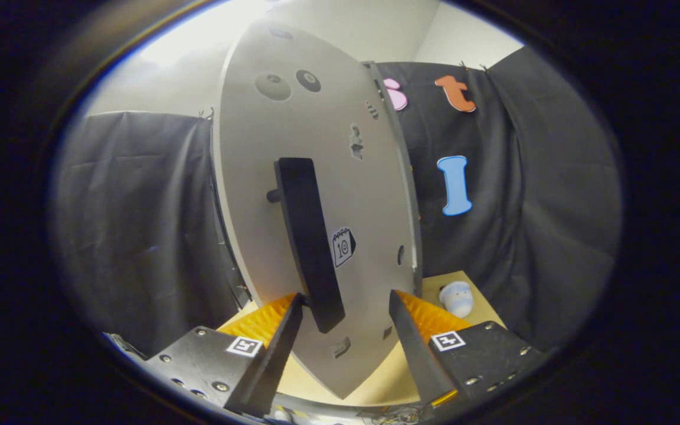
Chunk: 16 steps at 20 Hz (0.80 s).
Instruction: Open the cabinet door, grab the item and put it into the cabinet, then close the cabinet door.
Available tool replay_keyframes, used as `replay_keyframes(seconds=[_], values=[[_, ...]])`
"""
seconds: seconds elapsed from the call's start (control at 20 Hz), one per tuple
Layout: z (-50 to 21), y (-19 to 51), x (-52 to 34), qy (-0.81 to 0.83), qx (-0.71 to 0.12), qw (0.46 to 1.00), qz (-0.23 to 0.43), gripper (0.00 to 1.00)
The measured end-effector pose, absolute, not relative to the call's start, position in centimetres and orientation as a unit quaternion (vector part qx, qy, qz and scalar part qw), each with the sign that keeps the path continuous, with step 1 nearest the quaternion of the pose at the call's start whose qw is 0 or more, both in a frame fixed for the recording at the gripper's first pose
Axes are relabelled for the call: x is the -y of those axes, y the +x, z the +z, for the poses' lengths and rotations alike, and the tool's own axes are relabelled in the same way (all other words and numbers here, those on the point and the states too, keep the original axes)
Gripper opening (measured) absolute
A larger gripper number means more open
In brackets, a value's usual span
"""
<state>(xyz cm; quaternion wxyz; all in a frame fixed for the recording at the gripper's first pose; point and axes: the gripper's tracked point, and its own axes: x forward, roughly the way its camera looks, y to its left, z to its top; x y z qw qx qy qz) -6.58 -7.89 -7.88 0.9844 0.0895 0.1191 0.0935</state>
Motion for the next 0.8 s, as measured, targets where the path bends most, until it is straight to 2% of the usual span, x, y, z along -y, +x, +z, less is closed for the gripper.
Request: replay_keyframes(seconds=[0.25,0.35,0.8], values=[[-8.1,-2.3,3.7,0.076,-0.108,0.986,0.105,0.94],[-8.5,-0.6,0.3,0.072,-0.109,0.985,0.110,1.00],[-8.9,6.8,-6.5,0.047,-0.096,0.990,0.093,1.00]])
